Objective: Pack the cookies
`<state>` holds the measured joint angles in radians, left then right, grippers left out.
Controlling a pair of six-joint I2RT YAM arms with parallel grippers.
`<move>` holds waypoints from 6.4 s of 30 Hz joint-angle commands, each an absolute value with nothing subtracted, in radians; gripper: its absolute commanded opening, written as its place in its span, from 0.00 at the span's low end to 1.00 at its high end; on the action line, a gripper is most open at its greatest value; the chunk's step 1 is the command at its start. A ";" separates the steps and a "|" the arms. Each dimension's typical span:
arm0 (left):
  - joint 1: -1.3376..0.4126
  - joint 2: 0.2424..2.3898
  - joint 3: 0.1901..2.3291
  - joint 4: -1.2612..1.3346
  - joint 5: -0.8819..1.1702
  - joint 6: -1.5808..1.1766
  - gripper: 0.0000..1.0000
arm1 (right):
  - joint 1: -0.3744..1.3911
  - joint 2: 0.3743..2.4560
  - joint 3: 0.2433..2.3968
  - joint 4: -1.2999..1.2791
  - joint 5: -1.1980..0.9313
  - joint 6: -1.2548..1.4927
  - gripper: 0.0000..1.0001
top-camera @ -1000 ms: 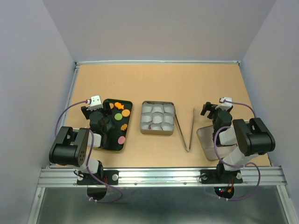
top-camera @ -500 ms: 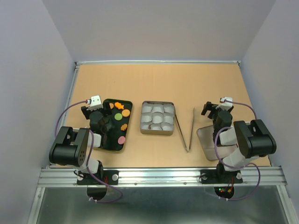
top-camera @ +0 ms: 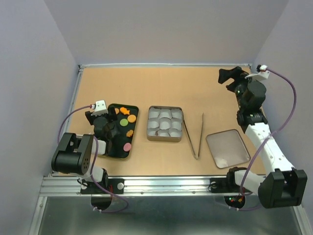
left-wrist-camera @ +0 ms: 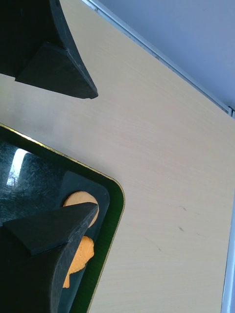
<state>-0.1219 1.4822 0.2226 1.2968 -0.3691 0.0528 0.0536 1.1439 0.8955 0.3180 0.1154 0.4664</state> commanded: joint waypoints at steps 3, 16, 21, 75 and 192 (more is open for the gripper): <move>-0.123 1.460 0.219 1.604 -0.316 0.097 0.99 | 0.093 1.154 0.776 0.008 -0.451 0.747 1.00; -0.215 1.144 0.636 0.769 -0.368 -0.288 0.99 | 0.400 1.005 0.833 -0.676 -0.051 0.594 1.00; -0.215 1.184 0.701 0.613 -0.324 -0.314 0.99 | 0.445 1.038 0.868 -0.755 -0.017 0.655 1.00; -0.238 1.143 0.752 0.485 -0.278 -0.322 0.92 | 0.655 1.557 0.882 -0.614 0.336 0.724 0.54; -0.635 1.241 1.046 0.675 0.313 -0.782 0.35 | 0.653 0.925 0.762 0.347 -0.307 0.996 0.95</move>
